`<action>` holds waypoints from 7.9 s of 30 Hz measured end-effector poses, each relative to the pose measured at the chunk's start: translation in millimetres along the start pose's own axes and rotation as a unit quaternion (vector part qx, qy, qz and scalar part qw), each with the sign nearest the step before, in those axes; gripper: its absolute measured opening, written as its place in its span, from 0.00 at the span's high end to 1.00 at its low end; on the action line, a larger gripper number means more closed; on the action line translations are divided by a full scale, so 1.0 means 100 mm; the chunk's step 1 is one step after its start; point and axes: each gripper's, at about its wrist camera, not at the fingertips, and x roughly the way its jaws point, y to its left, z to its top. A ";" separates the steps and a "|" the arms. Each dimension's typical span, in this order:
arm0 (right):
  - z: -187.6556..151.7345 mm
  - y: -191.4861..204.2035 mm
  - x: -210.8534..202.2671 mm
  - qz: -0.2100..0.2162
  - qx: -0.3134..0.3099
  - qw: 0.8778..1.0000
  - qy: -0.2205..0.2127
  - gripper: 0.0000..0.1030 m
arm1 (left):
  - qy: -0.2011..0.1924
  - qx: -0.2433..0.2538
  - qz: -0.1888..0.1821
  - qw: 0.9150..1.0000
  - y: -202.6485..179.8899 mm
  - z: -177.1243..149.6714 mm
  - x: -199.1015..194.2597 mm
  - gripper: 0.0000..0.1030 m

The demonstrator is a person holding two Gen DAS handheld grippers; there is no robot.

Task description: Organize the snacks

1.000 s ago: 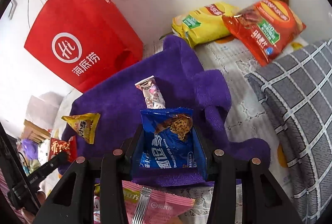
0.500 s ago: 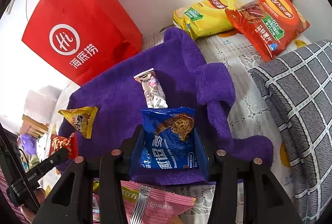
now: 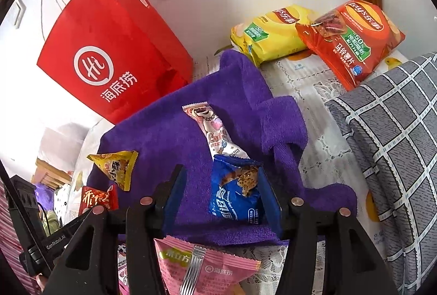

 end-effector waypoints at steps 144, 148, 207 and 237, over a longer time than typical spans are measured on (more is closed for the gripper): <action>-0.29 1.31 -0.76 -0.010 -0.128 0.989 -0.077 0.64 | -0.167 0.053 0.142 0.974 -0.14 0.10 -1.07 0.50; -0.26 1.32 -0.52 -0.006 -0.126 0.990 -0.062 0.64 | -0.164 0.043 0.130 0.977 -0.10 0.15 -0.93 0.50; -0.42 0.85 0.07 -0.041 -0.067 0.996 -0.035 0.53 | -0.123 0.005 0.084 0.989 0.13 0.11 -0.51 0.49; -0.37 0.82 -0.07 -0.041 -0.042 0.997 -0.056 0.48 | -0.065 -0.019 0.045 0.997 0.21 0.10 -0.27 0.44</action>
